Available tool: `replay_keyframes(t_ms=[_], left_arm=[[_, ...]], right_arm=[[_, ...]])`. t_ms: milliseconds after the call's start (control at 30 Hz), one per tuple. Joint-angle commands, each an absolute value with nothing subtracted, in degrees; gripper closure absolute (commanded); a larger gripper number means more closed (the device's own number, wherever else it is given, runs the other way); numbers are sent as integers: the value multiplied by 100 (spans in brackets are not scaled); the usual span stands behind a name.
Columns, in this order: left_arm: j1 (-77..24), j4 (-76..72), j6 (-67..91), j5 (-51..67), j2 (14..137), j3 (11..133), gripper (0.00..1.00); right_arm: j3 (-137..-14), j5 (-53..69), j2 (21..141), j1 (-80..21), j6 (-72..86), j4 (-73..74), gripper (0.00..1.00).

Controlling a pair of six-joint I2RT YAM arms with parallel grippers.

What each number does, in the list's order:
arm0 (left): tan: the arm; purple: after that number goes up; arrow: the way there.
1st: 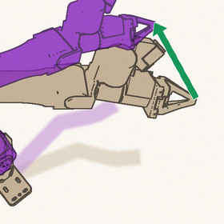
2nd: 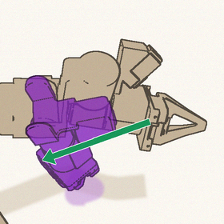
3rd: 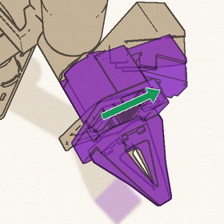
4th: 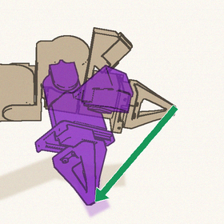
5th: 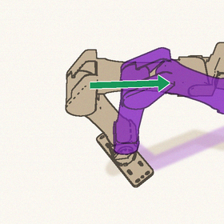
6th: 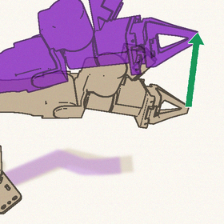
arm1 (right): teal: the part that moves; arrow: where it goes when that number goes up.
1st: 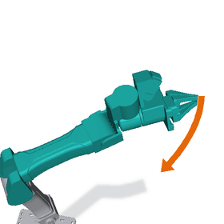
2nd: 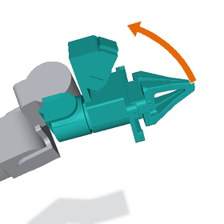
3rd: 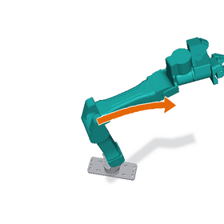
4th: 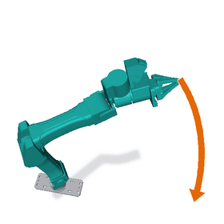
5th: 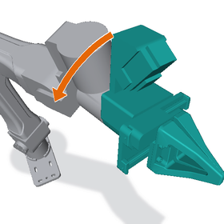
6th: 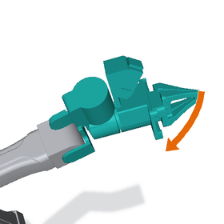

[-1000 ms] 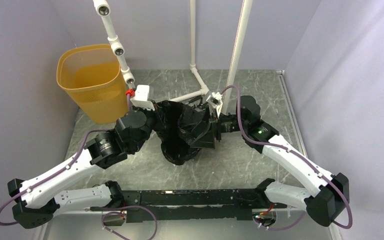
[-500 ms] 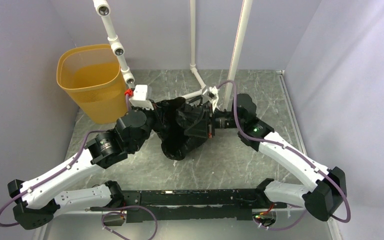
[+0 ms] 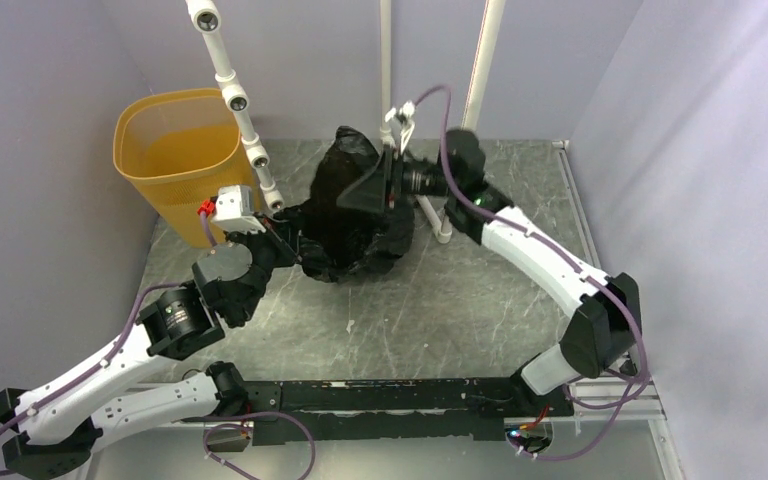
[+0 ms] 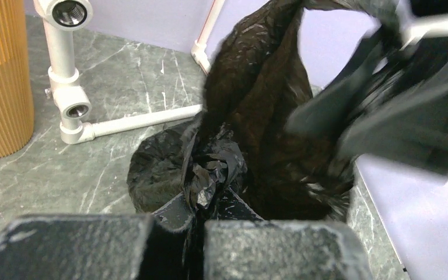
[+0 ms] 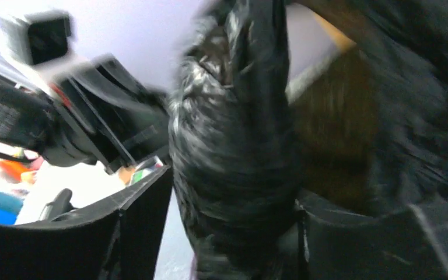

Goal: Put the trash bags into the trash bin

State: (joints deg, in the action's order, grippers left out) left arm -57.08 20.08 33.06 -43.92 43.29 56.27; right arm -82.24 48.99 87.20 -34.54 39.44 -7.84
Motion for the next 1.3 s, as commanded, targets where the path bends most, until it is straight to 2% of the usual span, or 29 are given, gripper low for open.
replay_keyframes(t_ms=[0,300,500,600,700,767,867,1033,1100,1267], left_arm=[[-5687,1983,3568,-4652,4401,5628,97],[-5687,1880,3398,-4596,4445,5682,98],[-5687,1910,3436,-4603,4397,5665,97],[-5686,1873,3458,-4598,4343,5624,98],[-5686,1914,3492,-4597,4337,5615,98],[-5683,1943,3507,-4597,4348,5621,98],[-5688,1815,3454,-4604,4378,5582,98],[-5680,1732,3369,-4554,4517,5677,98],[-5682,1648,3344,-4506,4562,5669,98],[-5678,1692,3337,-4450,4643,5730,97]], right_arm=[[-6460,5294,8169,-3533,5929,-3680,33],[-6307,5320,8125,-3551,6088,-4010,33],[-6115,5742,7983,-3579,6115,-4149,40],[-6157,5976,7847,-3628,5043,-2898,36],[-6116,5715,7489,-3630,3798,-1393,31],[-5906,5503,7165,-3630,3232,-972,27],[-5474,5404,6831,-3638,2992,-1418,22],[-4643,5308,6586,-3742,3467,-2086,19],[-4151,5172,6513,-3875,3711,-2772,19],[-3149,3839,6393,-4647,3627,-4176,18]])
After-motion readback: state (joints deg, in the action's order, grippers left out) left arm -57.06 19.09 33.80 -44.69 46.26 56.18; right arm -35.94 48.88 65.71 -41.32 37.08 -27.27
